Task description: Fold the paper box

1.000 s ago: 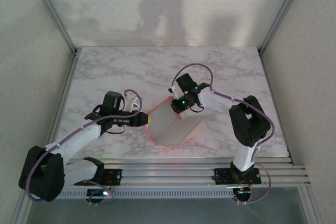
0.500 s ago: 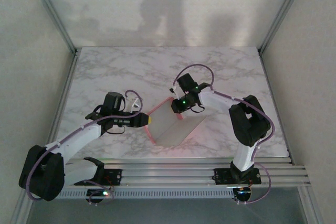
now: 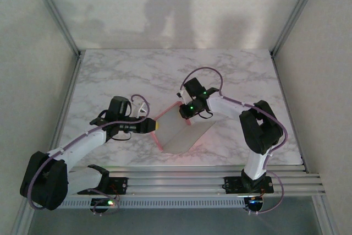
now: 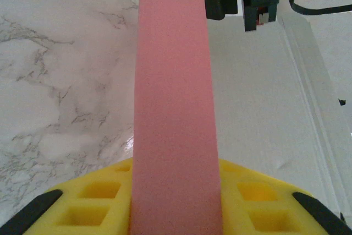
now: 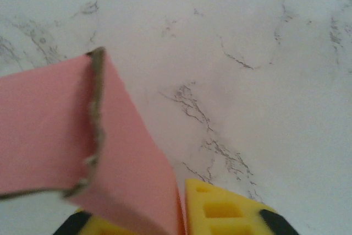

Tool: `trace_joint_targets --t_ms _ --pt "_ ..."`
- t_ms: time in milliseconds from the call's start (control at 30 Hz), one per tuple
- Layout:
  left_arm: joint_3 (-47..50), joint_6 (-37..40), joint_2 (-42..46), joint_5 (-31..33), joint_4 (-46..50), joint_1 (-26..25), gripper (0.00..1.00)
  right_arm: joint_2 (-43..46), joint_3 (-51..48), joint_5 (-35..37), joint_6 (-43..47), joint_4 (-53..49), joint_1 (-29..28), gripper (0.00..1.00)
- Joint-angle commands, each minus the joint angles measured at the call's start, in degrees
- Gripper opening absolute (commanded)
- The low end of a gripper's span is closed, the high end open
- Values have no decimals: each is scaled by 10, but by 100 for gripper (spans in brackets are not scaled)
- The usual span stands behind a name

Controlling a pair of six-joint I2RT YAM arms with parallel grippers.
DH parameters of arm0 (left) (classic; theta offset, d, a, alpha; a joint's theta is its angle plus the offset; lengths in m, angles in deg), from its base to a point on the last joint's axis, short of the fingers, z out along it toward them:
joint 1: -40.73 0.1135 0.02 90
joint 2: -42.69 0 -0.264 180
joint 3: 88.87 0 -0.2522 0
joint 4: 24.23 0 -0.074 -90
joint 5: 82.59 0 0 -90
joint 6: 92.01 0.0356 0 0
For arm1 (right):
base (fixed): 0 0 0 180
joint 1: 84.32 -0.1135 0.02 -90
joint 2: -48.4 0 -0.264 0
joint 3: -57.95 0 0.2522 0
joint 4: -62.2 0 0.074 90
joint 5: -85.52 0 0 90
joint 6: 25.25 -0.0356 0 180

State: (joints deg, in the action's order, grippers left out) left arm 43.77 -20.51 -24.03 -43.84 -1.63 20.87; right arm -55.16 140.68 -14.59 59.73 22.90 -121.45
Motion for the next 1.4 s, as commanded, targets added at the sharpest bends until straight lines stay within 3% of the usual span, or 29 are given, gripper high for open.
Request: trace_joint_targets --t_ms 0,100,233,400,500,600,867,1033,1133,1267,1367 --pt "-4 -8 1 -30 -6 -6 29 25 -5 0 -35 6 26 25" --pt "-8 -18 -4 -23 -5 -5 31 45 6 -61 -41 -11 41 41" --pt "-11 -49 -7 -11 -22 -4 33 73 4 -100 -51 -29 65 53" --pt "-8 -98 -14 3 -69 -4 34 117 -7 -215 -75 -13 102 72" --pt "2 -149 -19 21 -125 -5 35 138 -2 -214 -90 -14 114 74" --pt "35 -241 -24 38 -239 -10 35 167 0 -166 -120 -12 129 75" --pt "77 -392 -34 178 -455 -53 35 238 52 -2 -197 -101 140 78" --pt "93 -447 -79 243 -554 -87 34 296 33 56 -213 -108 141 78" --pt "88 -450 -120 257 -588 -111 34 312 29 46 -207 -104 141 79" --pt "66 -421 -163 260 -599 -144 33 328 10 -42 -192 -46 148 82" --pt "61 -415 -176 272 -607 -159 33 319 23 -42 -196 -57 149 82"
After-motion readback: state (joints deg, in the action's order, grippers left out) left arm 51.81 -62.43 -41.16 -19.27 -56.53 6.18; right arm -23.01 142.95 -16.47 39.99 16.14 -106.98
